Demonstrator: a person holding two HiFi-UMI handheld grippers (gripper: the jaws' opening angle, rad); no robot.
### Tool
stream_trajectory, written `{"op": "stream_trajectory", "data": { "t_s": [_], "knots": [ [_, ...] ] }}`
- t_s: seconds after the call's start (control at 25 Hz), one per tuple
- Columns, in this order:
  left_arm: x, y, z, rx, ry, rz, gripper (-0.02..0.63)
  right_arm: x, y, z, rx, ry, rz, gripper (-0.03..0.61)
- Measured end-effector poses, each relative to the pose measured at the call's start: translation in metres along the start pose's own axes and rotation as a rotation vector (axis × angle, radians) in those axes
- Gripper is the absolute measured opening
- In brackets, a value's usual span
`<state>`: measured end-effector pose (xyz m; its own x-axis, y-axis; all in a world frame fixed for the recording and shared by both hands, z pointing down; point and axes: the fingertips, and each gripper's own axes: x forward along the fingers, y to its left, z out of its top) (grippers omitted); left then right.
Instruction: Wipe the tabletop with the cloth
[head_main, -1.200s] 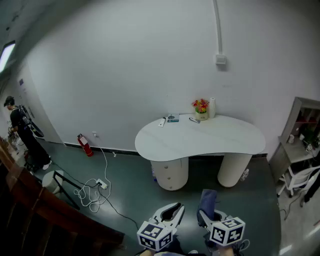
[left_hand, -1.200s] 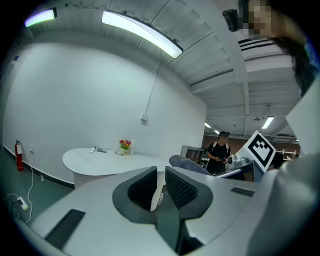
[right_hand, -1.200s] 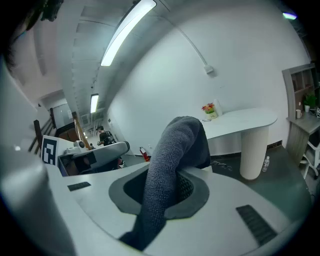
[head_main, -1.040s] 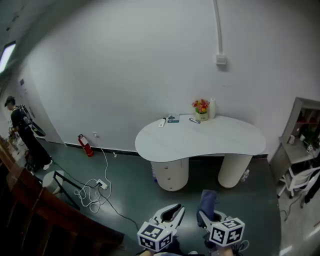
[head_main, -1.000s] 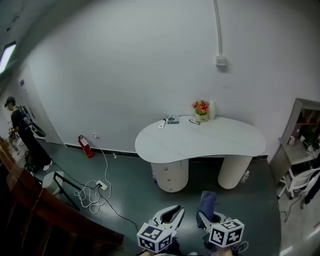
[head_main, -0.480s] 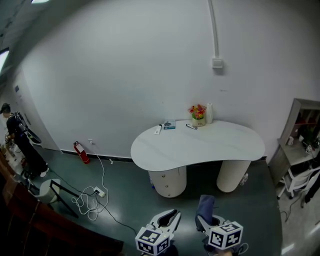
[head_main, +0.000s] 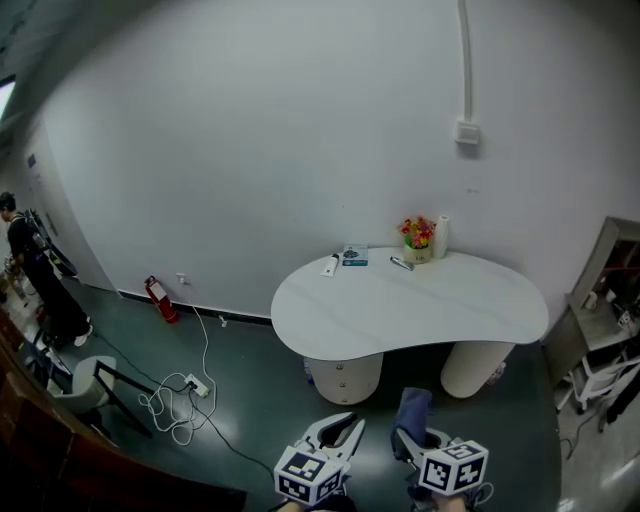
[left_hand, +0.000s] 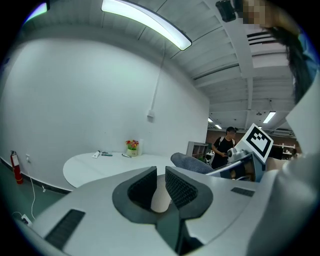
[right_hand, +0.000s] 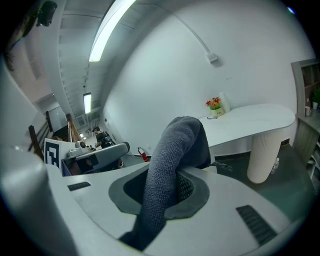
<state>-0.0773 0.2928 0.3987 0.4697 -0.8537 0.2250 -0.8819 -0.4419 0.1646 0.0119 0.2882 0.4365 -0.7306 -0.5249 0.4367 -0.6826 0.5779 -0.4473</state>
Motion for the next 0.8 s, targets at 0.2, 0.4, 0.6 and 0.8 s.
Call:
{"op": "stream_trajectory", "data": {
  "t_s": [0.2,0.4,0.6,0.8],
  "knots": [
    [0.004,0.051,0.016,0.056,0.012,-0.01,0.048,0.051,0.01,0.027,0.007,-0.007,-0.004,0.061],
    [0.003,0.106,0.016,0.053,0.021,-0.003,0.049,0.1,0.017,0.043,0.011,-0.002,-0.026,0.061],
    [0.006,0.142,0.013,0.027,0.026,0.012,0.048,0.13,0.015,0.044,0.013,0.035,-0.043,0.061],
    [0.018,0.158,0.005,0.0,0.046,0.017,0.048,0.151,0.011,0.049,0.015,0.063,-0.037,0.061]
  ]
}}
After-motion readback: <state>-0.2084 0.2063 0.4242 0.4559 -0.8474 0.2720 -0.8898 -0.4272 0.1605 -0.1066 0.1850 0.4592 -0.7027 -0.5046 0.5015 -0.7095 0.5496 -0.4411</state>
